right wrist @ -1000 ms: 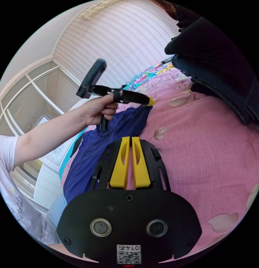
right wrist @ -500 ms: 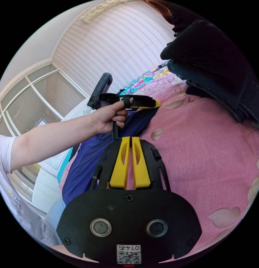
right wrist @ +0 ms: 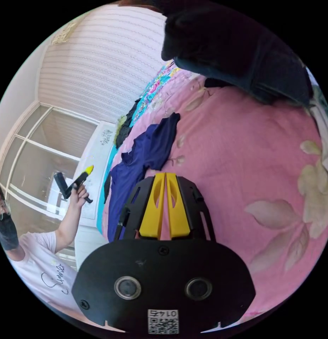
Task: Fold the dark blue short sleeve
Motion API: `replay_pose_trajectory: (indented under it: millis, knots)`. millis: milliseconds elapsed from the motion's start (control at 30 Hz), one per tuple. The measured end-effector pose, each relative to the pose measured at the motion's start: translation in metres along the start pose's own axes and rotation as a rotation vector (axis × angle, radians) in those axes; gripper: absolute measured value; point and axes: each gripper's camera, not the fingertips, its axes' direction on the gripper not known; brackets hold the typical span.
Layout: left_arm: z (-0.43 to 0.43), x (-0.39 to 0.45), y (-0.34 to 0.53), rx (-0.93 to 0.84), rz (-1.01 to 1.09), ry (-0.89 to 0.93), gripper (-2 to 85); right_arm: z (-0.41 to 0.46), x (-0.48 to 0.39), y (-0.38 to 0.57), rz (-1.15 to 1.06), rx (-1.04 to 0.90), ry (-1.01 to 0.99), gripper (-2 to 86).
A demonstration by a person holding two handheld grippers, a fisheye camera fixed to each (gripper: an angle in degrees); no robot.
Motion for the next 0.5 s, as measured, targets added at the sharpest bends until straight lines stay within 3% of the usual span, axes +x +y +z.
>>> replay_pose_trajectory:
  millis: [133, 267, 433, 500]
  knots:
    - [-0.093, -0.055, 0.136, -0.075, -0.178, -0.250, 3.8, 0.030, -0.067, 0.001, -0.179, 0.004, 0.088, 0.2]
    - [-0.143, -0.102, 0.224, -0.057, -0.459, -0.382, -0.2, 0.159, -0.192, -0.033, -0.458, -0.236, 0.069, -0.1]
    - [-0.150, -0.128, 0.245, 0.056, -0.597, -0.292, 0.5, 0.341, -0.323, -0.035, -0.755, -0.431, 0.066, -0.2]
    - [-0.147, -0.139, 0.236, 0.094, -0.617, -0.266, 5.5, 0.399, -0.354, -0.033, -0.798, -0.478, 0.092, -0.3]
